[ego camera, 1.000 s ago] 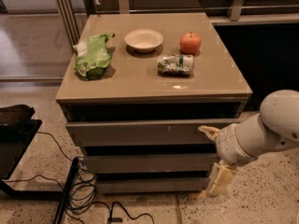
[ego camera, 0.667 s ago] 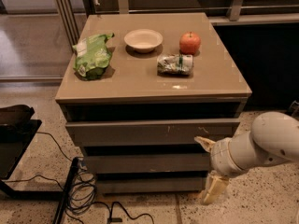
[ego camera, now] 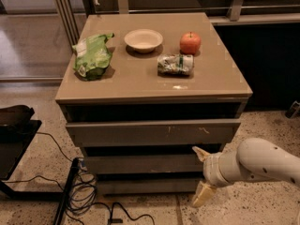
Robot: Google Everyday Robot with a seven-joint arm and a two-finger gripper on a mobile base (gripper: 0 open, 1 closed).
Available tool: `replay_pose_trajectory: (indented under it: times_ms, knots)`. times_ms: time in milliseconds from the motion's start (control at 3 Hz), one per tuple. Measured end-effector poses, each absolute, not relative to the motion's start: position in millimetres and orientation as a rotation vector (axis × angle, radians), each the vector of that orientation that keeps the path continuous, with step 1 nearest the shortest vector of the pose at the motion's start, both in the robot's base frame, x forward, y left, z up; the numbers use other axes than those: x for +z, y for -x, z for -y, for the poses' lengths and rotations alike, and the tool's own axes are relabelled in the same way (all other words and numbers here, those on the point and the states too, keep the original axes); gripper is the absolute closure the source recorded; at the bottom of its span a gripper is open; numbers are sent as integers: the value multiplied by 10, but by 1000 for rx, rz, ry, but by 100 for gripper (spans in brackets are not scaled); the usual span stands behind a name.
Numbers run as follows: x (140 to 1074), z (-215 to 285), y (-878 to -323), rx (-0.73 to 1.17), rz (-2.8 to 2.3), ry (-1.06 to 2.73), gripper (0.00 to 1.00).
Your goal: Open middle drawer
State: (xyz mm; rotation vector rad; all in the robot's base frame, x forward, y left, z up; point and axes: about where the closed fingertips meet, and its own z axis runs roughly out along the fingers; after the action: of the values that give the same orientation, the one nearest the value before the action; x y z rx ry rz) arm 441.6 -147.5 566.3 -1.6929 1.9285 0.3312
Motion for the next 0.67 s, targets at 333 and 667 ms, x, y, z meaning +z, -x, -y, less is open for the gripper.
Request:
replay_pose_trajectory:
  times_ms: [333, 667]
  knots:
    - [5662, 1474, -4415, 332, -1928, 1693, 0]
    - [5644, 1455, -4414, 332, -1920, 1705, 0]
